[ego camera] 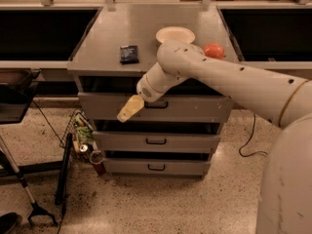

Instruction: Open top drawer

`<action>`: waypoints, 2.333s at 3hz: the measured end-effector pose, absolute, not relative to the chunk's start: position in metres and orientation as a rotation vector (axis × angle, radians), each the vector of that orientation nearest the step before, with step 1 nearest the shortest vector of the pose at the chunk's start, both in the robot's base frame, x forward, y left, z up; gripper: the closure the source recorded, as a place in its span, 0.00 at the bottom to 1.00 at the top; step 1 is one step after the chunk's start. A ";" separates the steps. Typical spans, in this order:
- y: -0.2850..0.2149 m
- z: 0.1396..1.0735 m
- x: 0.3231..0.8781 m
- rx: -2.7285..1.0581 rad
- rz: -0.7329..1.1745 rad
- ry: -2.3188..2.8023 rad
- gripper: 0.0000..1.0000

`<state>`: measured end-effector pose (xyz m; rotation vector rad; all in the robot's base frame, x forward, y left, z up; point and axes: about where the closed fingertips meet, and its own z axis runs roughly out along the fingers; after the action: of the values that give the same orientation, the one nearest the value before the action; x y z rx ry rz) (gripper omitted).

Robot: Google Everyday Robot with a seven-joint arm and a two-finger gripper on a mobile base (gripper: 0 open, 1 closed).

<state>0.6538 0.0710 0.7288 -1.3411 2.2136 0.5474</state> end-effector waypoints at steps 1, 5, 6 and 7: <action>0.076 0.747 0.667 -1.277 0.510 2.156 0.00; 0.106 0.731 0.679 -1.412 0.442 2.163 0.00; 0.126 0.723 0.679 -1.527 0.419 2.154 0.00; 0.145 0.717 0.678 -1.641 0.384 2.138 0.00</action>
Offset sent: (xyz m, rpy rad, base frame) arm 0.0353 0.0340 0.0221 -0.0384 -0.1245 0.0011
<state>0.6781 0.1448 0.7167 -1.6408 2.1378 0.3841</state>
